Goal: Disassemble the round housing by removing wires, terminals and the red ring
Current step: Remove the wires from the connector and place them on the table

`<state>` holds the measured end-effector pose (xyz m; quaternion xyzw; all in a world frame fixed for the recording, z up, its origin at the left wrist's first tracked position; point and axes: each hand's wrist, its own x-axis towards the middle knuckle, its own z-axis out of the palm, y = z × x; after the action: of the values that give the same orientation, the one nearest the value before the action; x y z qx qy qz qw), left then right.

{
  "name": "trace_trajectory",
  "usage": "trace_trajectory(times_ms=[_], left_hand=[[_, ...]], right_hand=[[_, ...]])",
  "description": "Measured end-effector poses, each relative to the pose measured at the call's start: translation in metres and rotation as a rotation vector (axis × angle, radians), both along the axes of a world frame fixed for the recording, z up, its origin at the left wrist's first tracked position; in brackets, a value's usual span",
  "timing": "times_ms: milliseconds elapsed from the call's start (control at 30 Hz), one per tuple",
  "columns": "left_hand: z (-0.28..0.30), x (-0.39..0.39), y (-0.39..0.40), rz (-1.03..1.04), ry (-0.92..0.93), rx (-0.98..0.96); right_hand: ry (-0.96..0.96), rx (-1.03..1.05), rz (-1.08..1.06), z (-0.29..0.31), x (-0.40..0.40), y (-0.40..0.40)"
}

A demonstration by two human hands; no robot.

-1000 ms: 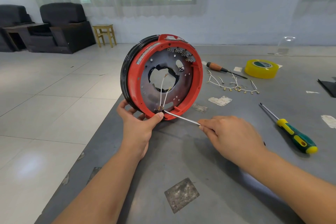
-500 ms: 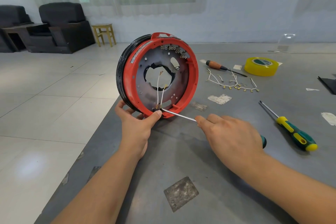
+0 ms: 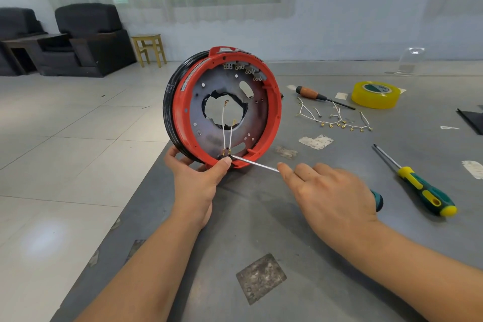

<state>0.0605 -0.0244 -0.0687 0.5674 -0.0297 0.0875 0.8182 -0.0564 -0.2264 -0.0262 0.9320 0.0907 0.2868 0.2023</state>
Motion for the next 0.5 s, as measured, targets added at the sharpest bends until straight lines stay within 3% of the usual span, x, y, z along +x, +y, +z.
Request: trace_trajectory(times_ms=[200,400,500], left_hand=[[0.0027,-0.0007,0.0012,-0.024,0.029,-0.072],[0.0025,-0.0018,0.0019,-0.027,0.027,-0.069],[0.0031,-0.0017,0.0018,-0.034,0.025,-0.061]], right_hand=[[-0.044,0.029,0.033,0.0002,0.0024,-0.0009],[0.228,0.197,-0.047,-0.0067,0.0068,-0.0009],[0.233,0.281,-0.045,-0.0079,0.0096,-0.0050]])
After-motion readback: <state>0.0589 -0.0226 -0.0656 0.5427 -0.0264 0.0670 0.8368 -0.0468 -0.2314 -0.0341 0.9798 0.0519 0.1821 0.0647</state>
